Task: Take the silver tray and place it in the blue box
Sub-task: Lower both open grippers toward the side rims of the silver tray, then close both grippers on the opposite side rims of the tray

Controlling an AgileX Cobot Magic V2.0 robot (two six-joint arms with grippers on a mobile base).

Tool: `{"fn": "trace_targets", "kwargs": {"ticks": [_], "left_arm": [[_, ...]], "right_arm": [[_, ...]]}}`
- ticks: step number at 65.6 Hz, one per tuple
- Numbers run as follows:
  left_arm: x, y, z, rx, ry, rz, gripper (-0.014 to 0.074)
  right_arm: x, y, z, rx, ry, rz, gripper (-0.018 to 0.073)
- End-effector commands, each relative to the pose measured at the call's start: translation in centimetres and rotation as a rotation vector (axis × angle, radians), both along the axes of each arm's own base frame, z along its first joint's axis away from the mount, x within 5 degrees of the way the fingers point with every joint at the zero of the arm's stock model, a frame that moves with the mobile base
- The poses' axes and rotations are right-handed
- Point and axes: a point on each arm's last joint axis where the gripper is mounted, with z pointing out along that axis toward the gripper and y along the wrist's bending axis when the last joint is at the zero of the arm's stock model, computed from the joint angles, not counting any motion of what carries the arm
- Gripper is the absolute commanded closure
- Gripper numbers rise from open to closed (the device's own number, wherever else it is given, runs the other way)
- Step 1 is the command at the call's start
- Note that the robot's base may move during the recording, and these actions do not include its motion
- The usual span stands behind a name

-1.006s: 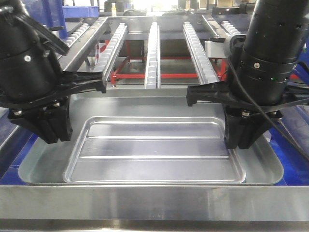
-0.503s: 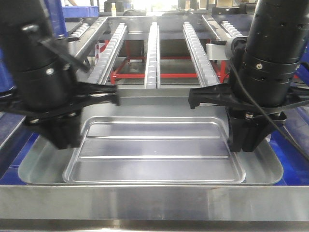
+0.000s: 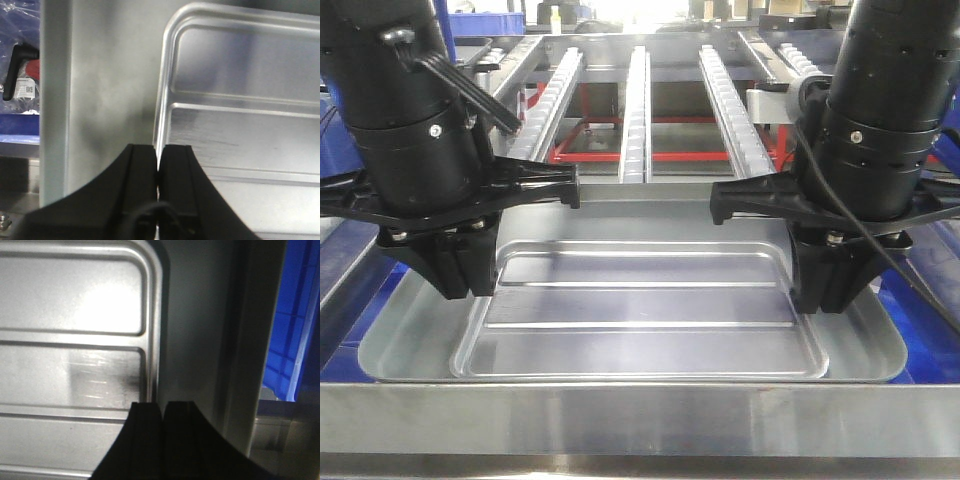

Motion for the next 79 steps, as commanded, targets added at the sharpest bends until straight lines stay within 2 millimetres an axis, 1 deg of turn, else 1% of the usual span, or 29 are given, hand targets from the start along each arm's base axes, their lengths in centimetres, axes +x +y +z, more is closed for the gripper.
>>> {"fn": "trace_targets", "kwargs": {"ticks": [1,12,15,20,29,32,34,56,58,60,66,71,79], "left_arm": [[0.17,-0.24,2.14,-0.041,-0.073,-0.018,0.0602],[0.17,-0.24,2.14,-0.041,-0.073,-0.018,0.0602],[0.17,-0.24,2.14,-0.041,-0.073,-0.018,0.0602],[0.18,-0.25,2.15,-0.042,-0.075,-0.018,0.0602],[0.25,-0.35,2.20,-0.053,-0.084,-0.022,0.0602],[0.25,-0.36,2.21,-0.054,-0.085,-0.022,0.0602],[0.26,-0.37,2.21,-0.055,-0.086,-0.022,0.0602],[0.25,-0.34,2.20,-0.051,-0.085,-0.023,0.0596],[0.24,-0.32,2.19,-0.049,-0.083,-0.022,0.0578],[0.21,-0.28,2.17,-0.045,-0.079,-0.020,0.0541],[0.19,-0.25,2.16,-0.042,-0.077,-0.019,0.0361],[0.20,-0.24,2.16,-0.040,-0.077,-0.020,0.0270],[0.21,-0.23,2.16,-0.039,-0.079,-0.021,0.0273]], "right_arm": [[0.44,-0.03,2.23,0.031,-0.090,0.008,0.0501],[0.43,-0.03,2.23,0.030,-0.089,0.009,0.0496],[0.45,-0.02,2.24,0.031,-0.091,0.009,0.0475],[0.47,-0.01,2.25,0.032,-0.093,0.010,0.0379],[0.46,-0.02,2.24,0.031,-0.092,0.009,0.0166],[0.46,-0.02,2.24,0.031,-0.092,0.009,0.0131],[0.45,-0.02,2.24,0.031,-0.091,0.009,0.0120],[0.43,-0.04,2.23,0.029,-0.088,0.009,0.0124],[0.43,-0.04,2.23,0.029,-0.088,0.009,0.0124],[0.43,-0.04,2.23,0.029,-0.088,0.009,0.0124],[0.43,-0.03,2.23,0.031,-0.089,0.009,0.0124],[0.46,0.02,2.25,0.037,-0.092,0.007,0.0124],[0.65,0.24,2.30,0.053,-0.115,0.010,0.0124]]}}
